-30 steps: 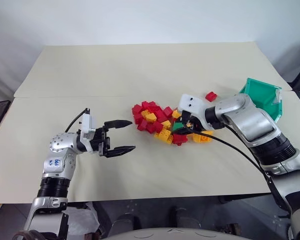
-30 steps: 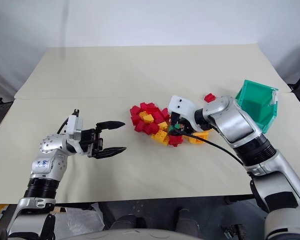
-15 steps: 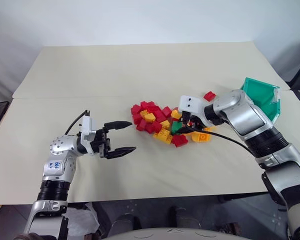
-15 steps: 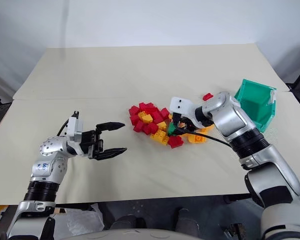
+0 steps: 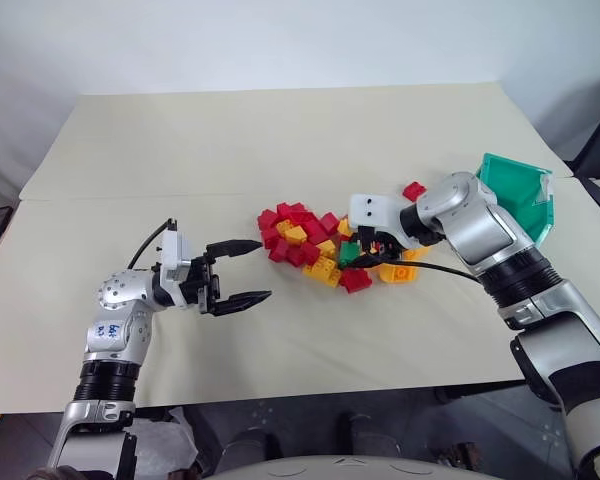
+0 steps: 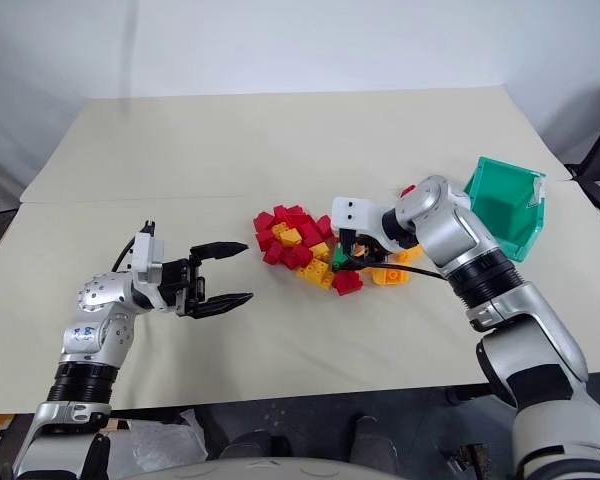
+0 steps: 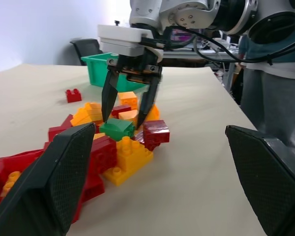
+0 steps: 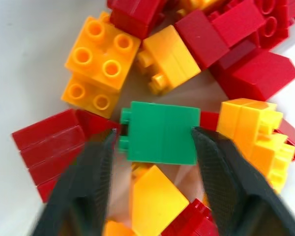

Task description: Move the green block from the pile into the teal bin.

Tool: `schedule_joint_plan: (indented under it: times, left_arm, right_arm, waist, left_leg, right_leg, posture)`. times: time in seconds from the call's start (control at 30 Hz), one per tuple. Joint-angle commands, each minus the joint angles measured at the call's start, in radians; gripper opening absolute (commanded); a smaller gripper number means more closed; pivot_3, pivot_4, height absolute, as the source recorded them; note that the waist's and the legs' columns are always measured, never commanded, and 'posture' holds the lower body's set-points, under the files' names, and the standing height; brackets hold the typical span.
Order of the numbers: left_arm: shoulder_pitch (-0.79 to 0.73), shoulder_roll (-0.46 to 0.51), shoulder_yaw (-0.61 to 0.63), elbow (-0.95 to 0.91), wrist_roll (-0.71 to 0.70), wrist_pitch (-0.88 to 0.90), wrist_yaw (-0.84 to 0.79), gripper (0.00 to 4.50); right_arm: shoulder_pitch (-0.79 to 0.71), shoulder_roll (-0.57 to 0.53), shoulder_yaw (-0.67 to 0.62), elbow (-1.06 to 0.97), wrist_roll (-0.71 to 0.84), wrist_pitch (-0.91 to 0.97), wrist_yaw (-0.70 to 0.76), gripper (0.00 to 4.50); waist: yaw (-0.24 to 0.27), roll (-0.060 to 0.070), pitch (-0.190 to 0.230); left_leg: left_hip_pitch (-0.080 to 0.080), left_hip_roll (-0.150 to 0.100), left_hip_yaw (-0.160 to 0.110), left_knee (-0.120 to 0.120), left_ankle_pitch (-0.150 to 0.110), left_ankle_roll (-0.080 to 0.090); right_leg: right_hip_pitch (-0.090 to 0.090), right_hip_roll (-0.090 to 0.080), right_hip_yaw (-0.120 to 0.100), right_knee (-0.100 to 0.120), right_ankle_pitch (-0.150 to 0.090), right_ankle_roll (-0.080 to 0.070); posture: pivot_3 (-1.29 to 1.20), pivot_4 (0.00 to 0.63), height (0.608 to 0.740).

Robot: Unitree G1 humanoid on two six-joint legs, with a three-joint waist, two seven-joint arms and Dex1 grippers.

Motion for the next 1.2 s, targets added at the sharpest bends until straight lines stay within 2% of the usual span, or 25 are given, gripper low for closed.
schedule_joint_plan:
  times: [0.03, 0.63, 0.67, 0.8, 0.9, 1.03, 1.2]
  left_arm:
    - [0.01, -0.001, 0.012, -0.02, -0.004, -0.012, 0.009, 4.5]
    - [0.028, -0.009, 0.016, -0.042, -0.006, -0.025, 0.038, 4.5]
    - [0.029, -0.009, 0.016, -0.043, -0.006, -0.025, 0.04, 4.5]
    - [0.032, -0.009, 0.015, -0.045, -0.006, -0.024, 0.041, 4.5]
    - [0.025, -0.012, 0.011, -0.041, -0.005, -0.021, 0.044, 4.5]
    - [0.015, -0.011, -0.002, -0.042, -0.004, 0.004, 0.048, 4.5]
    - [-0.024, -0.011, -0.027, -0.06, 0.023, 0.072, 0.113, 4.5]
  right_arm:
    - [-0.007, -0.023, -0.01, -0.032, -0.022, 0.01, 0.02, 3.14]
    - [-0.13, 0.104, 0.027, 0.279, -0.119, -0.234, 0.075, 3.14]
    - [-0.131, 0.106, 0.023, 0.281, -0.119, -0.235, 0.077, 2.96]
    - [-0.116, 0.087, 0.001, 0.231, -0.109, -0.207, 0.097, 2.13]
    - [-0.089, 0.05, -0.036, 0.143, -0.085, -0.15, 0.109, 2.13]
    - [-0.028, 0.011, -0.14, -0.023, -0.048, 0.017, 0.039, 2.13]
    - [0.086, -0.099, -0.322, -0.287, 0.018, 0.257, -0.034, 2.13]
  waist:
    - [0.0, 0.0, 0.0]
    - [-0.003, 0.0, 0.0]
    - [-0.003, 0.0, 0.0]
    - [-0.001, 0.0, 0.0]
    - [0.001, 0.0, 0.0]
    - [0.001, 0.0, 0.0]
    - [0.011, 0.0, 0.0]
  left_leg:
    - [0.0, 0.0, 0.0, 0.0, 0.0, 0.0]
    - [0.0, 0.0, 0.0, 0.0, 0.0, 0.0]
    - [0.0, 0.0, 0.0, 0.001, 0.0, 0.0]
    - [0.0, 0.0, 0.0, 0.001, 0.0, 0.0]
    - [-0.001, 0.0, -0.001, 0.001, 0.0, 0.0]
    - [-0.001, 0.001, -0.001, 0.001, 0.0, 0.0]
    - [-0.002, 0.001, -0.001, 0.003, 0.0, 0.0]
  right_leg:
    - [0.0, 0.0, 0.0, 0.0, 0.0, 0.0]
    - [0.0, 0.0, 0.0, 0.001, 0.0, 0.0]
    - [0.0, 0.0, 0.0, 0.001, 0.0, 0.0]
    - [0.0, 0.0, 0.0, 0.001, 0.0, 0.0]
    - [0.0, 0.0, 0.0, 0.001, 0.0, 0.0]
    - [0.0, 0.0, 0.0, 0.001, 0.0, 0.0]
    - [0.0, 0.0, -0.001, 0.001, 0.0, 0.0]
  posture:
    - [0.0, 0.15, 0.74]
    - [0.0, 0.15, 0.74]
    - [0.0, 0.15, 0.74]
    - [0.0, 0.15, 0.74]
    - [0.0, 0.15, 0.74]
    - [0.0, 0.15, 0.74]
    - [0.0, 0.15, 0.74]
